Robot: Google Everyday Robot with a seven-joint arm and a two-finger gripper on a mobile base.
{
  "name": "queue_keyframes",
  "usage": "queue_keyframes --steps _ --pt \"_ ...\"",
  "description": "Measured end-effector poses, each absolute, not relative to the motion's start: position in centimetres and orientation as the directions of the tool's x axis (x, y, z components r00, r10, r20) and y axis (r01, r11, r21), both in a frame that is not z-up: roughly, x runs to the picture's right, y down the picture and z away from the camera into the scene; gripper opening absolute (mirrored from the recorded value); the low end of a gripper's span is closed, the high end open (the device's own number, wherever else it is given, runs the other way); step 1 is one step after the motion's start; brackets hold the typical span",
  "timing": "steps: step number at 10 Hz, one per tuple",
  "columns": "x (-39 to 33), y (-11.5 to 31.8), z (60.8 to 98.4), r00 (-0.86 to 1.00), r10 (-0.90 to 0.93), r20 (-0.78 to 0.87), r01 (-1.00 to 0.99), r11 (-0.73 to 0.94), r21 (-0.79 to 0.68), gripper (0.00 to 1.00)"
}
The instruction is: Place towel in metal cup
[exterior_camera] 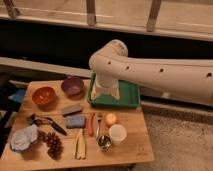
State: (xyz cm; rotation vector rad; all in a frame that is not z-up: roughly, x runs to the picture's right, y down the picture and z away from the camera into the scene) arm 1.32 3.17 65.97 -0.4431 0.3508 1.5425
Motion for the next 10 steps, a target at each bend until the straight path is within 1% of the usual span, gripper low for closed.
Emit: queue_keyframes --steps 3,5,7,8,10 --pt "0.9 3.5 66.2 0.027 0.869 -0.493 -0.997 -0.011 -0.074 0.73" --pt "-1.6 4.5 66.3 0.094 0.859 -0.503 -0.991 0.031 -0.131 0.73" --pt "-7.0 6.0 66.8 0.187 0.838 -0.513 -0.973 0.086 -0.213 0.73" --pt "-10.9 7.0 66.9 0.244 0.821 -0.516 -0.957 0.117 -0.267 0.73" --pt "-16.2 9.2 66.4 0.328 0.795 -0.51 -0.924 0.159 -0.347 0.73"
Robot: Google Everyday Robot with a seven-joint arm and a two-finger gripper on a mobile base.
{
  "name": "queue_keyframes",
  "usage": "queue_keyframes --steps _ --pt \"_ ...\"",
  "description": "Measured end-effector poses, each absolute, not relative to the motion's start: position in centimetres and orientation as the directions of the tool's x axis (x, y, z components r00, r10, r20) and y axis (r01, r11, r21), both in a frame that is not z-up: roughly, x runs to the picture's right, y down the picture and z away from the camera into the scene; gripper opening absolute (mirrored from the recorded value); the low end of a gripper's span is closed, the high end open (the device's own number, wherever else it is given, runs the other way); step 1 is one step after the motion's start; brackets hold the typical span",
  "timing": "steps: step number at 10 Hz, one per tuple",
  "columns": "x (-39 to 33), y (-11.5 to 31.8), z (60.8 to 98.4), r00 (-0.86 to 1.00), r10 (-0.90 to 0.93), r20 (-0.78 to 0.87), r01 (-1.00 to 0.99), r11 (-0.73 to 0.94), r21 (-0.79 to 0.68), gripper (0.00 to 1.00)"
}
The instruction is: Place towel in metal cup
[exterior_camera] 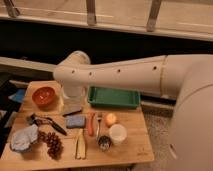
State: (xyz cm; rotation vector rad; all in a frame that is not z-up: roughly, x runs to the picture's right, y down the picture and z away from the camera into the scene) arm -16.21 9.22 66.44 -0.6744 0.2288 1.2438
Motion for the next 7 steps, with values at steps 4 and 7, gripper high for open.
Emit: queue_keyframes --steps 4,7 --pt "-24.4 11.7 66.0 0.449 0.764 -0.464 -0.846 0.196 -0.496 0.73" --pt "-24.4 11.7 66.1 0.452 0.765 -0.459 -0.843 0.199 -0.499 0.73"
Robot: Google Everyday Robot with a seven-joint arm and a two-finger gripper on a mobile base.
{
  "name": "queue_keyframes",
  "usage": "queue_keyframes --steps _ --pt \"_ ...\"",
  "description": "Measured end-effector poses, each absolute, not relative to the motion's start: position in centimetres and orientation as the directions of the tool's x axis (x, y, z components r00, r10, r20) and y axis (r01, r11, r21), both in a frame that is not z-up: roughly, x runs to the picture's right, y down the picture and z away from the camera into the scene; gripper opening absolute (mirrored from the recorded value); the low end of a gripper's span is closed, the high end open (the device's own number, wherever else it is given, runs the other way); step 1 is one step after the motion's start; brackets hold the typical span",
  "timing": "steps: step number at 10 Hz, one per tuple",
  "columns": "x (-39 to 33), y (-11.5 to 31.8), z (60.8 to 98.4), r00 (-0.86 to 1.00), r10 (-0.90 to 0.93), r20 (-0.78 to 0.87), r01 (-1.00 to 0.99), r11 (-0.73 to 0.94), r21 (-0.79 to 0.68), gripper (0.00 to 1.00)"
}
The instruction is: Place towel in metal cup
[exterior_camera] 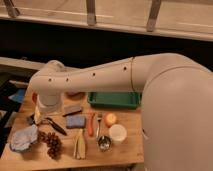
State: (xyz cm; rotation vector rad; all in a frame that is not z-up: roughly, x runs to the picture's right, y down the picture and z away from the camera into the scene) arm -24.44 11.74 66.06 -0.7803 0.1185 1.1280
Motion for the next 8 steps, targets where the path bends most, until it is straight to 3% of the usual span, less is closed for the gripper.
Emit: queue_keyframes --steps 3,8 --pt "-25.0 12.0 66.3 0.471 0.755 -0.457 -0.831 0.204 -0.518 0.73" --pt "-31.8 15.3 67.7 0.561 0.704 -0.436 -0.732 0.176 -0.658 0.73"
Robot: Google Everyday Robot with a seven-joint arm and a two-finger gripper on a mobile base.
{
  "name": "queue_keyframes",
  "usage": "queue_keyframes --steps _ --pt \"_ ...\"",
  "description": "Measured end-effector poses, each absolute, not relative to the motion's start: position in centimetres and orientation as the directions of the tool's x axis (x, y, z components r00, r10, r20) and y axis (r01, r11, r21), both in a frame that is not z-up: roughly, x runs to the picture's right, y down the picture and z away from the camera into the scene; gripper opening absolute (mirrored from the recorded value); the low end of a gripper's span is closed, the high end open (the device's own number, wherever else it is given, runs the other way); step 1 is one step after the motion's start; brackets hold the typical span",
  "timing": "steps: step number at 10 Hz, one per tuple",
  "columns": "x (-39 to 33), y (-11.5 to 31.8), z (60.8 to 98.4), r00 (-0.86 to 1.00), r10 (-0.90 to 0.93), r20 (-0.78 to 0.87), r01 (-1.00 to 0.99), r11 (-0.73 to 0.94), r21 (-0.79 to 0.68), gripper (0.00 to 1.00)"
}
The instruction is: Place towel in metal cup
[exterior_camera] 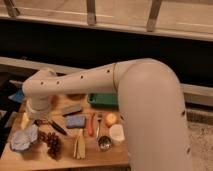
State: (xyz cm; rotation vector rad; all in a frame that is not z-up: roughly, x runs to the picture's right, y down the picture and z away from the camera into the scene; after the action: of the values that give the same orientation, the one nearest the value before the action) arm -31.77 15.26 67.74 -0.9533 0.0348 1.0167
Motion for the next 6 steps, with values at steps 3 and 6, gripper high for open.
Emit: queue_keyframes --steps 3,6 --pt "-35.3 17.5 68.1 0.61 0.669 -0.424 -0.679 0.167 -0.715 0.73" --pt "-38.1 19.2 68.8 0.653 0.634 -0.415 -0.647 0.182 -0.741 0.73"
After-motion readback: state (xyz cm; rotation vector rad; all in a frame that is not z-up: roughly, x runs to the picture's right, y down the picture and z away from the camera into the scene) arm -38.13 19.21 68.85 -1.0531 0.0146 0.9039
